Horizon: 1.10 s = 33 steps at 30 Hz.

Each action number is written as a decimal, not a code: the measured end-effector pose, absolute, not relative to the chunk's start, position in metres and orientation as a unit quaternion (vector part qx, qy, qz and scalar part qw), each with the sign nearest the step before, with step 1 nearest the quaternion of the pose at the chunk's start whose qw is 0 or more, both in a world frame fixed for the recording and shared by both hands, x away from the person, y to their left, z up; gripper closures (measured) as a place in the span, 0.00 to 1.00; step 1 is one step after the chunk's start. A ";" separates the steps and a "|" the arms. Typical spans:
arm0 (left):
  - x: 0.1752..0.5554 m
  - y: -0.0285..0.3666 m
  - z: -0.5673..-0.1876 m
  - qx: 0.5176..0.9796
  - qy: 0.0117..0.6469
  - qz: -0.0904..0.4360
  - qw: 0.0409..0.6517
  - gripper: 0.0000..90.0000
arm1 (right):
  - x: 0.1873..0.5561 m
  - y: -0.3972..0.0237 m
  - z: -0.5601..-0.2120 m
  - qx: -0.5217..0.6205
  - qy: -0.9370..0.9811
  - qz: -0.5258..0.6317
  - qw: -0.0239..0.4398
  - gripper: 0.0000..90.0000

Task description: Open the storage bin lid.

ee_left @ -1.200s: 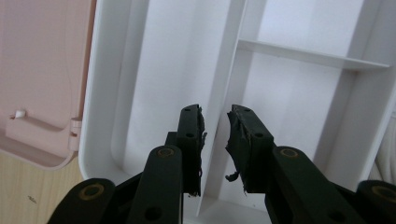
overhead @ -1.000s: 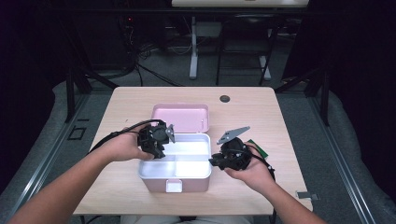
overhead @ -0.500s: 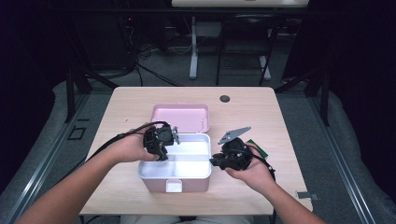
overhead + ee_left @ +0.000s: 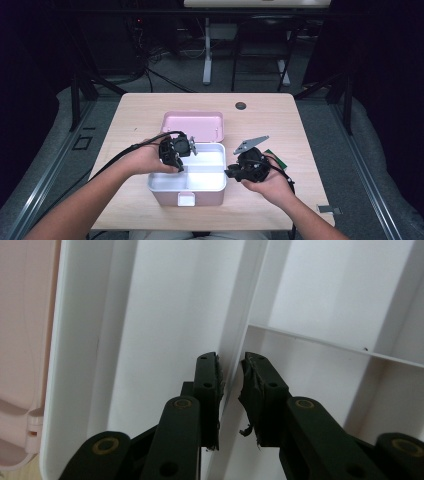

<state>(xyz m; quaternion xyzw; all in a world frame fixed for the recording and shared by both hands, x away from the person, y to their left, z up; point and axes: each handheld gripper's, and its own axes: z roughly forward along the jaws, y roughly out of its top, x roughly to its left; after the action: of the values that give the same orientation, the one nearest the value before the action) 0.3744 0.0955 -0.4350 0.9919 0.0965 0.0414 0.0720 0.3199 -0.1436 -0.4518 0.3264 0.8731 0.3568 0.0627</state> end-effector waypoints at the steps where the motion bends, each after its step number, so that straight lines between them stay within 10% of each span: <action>1: 0.375 0.095 -0.435 0.992 0.095 0.042 0.074 0.84 | 0.320 -0.144 -0.452 0.326 0.873 0.357 0.063 0.84; 33: 0.372 0.101 -0.439 0.997 0.046 0.046 0.051 0.96 | 0.322 -0.138 -0.455 0.329 0.870 0.363 0.057 0.85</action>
<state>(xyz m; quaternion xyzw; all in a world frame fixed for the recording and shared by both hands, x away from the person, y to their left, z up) 0.3722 0.1011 -0.4385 0.9966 0.0456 0.0461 0.0505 0.3218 -0.1380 -0.4546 0.3289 0.8701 0.3627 0.0567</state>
